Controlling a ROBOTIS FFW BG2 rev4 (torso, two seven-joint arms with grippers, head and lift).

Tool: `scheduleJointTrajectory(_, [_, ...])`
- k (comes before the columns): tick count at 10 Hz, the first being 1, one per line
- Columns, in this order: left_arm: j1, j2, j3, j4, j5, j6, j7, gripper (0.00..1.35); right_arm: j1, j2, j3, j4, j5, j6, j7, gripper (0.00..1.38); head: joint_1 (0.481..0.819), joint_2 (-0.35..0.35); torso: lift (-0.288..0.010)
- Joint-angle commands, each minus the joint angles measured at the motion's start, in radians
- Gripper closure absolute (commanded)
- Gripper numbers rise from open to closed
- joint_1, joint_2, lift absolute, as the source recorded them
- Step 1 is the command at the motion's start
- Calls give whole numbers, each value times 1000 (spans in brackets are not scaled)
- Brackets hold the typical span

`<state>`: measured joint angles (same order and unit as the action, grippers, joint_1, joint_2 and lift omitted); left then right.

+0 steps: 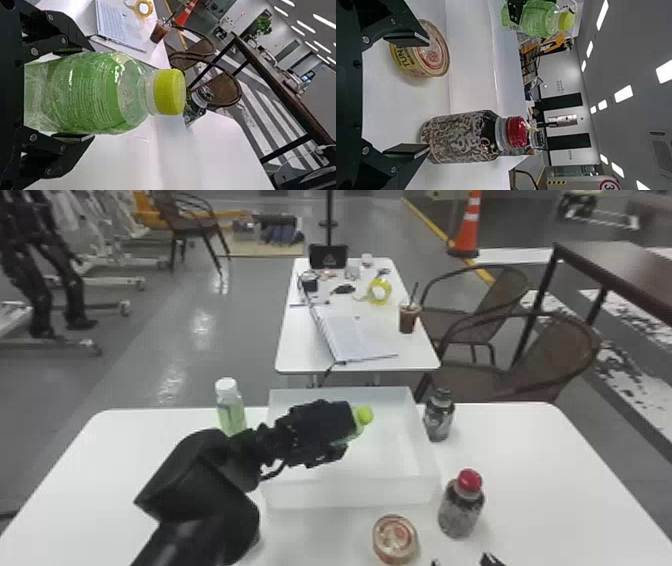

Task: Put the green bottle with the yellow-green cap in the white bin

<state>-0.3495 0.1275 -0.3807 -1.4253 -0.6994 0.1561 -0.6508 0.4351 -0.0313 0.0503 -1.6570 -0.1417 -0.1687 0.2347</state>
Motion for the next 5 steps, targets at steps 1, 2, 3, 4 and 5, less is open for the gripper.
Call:
scheduleJointTrajectory(1, [23,-6,42,-1,27,-15,-1,124,2,1,0,0,-4,0,0,337,549,0,-100])
scheduleJointTrajectory(2, [57,-12,95,-35,55,-39,-4,98,2,-1,0,0,-4,0,0,337,549,0,-100])
scheduleJointTrajectory(3, [96,-19,146,-81,97,-49,-4,124,4,-1,0,0,-6,0,0,337,549,0,-100])
scheduleJointTrajectory(4, [164,-35,229,-146,166,-67,13,124,4,-1,0,0,-6,0,0,337,549,0,-100])
scheduleJointTrajectory(5, [231,-60,310,-184,255,-81,30,124,4,-1,0,0,-6,0,0,337,549,0,-100])
